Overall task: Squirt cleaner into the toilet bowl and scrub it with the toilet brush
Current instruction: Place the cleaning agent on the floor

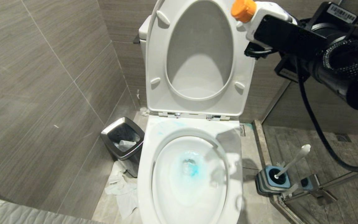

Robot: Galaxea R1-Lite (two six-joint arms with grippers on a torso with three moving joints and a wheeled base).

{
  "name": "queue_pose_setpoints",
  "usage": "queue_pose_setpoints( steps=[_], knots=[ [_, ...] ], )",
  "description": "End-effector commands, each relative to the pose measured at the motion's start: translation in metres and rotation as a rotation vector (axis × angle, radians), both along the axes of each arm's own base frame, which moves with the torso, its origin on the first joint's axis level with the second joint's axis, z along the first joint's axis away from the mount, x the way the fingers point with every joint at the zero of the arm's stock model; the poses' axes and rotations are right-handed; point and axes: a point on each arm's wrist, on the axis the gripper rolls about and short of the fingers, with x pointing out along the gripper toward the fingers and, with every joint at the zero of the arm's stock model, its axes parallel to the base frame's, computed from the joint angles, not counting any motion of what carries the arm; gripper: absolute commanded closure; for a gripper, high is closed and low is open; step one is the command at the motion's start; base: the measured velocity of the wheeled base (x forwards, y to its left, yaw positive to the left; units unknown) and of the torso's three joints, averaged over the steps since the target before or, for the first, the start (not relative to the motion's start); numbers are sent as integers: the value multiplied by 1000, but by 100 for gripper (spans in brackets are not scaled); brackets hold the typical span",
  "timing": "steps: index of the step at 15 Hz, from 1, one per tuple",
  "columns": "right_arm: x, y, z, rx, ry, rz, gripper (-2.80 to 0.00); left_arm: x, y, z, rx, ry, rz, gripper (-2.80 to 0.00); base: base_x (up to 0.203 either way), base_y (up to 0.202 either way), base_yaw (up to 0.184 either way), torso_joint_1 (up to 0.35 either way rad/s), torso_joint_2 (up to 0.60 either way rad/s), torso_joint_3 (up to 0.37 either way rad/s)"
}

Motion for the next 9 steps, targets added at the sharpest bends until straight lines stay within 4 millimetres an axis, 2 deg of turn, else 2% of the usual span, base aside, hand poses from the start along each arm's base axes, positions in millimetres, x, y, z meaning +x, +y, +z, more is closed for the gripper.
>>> queue_pose_setpoints(
  steps=[1, 6, 9],
  knots=[
    [-7, -20, 8, 94, 11, -23, 0, 0, 0, 0, 0, 2, 0, 0, 0, 0, 0, 0, 0, 0],
    [-18, -70, 23, 418, 75, 43, 0, 0, 0, 0, 0, 2, 0, 0, 0, 0, 0, 0, 0, 0],
    [-30, -84, 34, 670, 138, 187, 0, 0, 0, 0, 0, 2, 0, 0, 0, 0, 0, 0, 0, 0]
  ],
)
